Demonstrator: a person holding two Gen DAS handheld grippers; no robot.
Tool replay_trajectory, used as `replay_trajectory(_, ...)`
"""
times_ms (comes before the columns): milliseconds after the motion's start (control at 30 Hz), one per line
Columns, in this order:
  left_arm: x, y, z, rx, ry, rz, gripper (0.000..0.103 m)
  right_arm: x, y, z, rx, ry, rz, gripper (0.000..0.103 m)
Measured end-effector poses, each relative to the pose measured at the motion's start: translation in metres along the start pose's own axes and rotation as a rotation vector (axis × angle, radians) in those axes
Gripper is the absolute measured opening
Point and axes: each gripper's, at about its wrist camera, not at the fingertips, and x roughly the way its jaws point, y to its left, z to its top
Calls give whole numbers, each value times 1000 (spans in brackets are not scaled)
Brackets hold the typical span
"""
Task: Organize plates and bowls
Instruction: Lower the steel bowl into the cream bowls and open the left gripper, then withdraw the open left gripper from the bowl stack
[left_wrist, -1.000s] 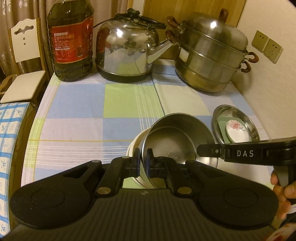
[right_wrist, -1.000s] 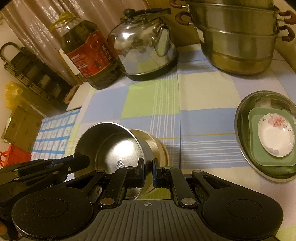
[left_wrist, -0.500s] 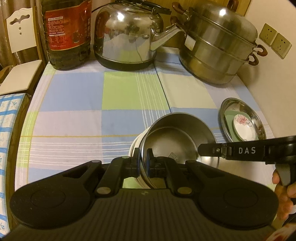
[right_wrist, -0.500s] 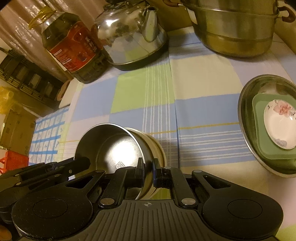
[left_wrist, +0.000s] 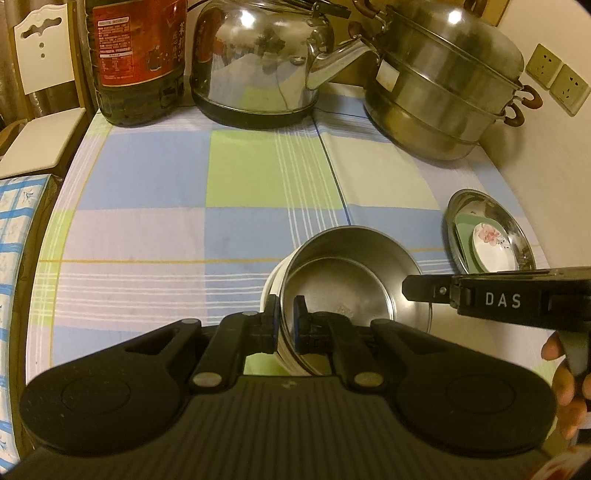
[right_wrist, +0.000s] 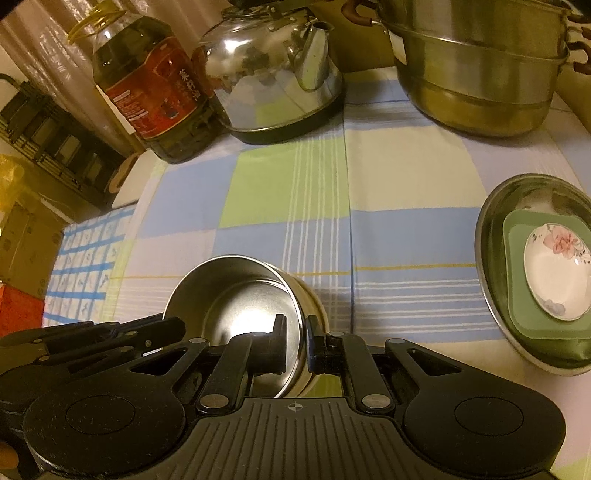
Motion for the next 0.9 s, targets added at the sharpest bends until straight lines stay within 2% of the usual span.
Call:
replay_trajectory(167,-2,-1,-2,3,-11,13,6,-1,4,-1,-45,-16,-21,11)
replay_trajectory(233,-5,-2,-2,5,-21,17,10,-3,4,-3,-56,-29,-26,15)
replay_trajectory(267,-7,-2,-2,7,-26,20,13,-4,4,-4,-61,-37,-24,17)
replay_trajectory(333,-12,-4,-3,11,-41,29,14,-7,4,-6,-68,-52,-19,38)
replay_trajectory(400,-17,-6,-5,13,-52,35,16,-12,3,-9,-75,-76,-10,45)
replay_trajectory(600,-40,-16,-18,7,-87,47,19,-32,-8,-23,-75,-128,18,47)
replay_trajectory(900,-77,-51,-61,25,-105,47,21,-80,-31,-64,-62,-169,76,55)
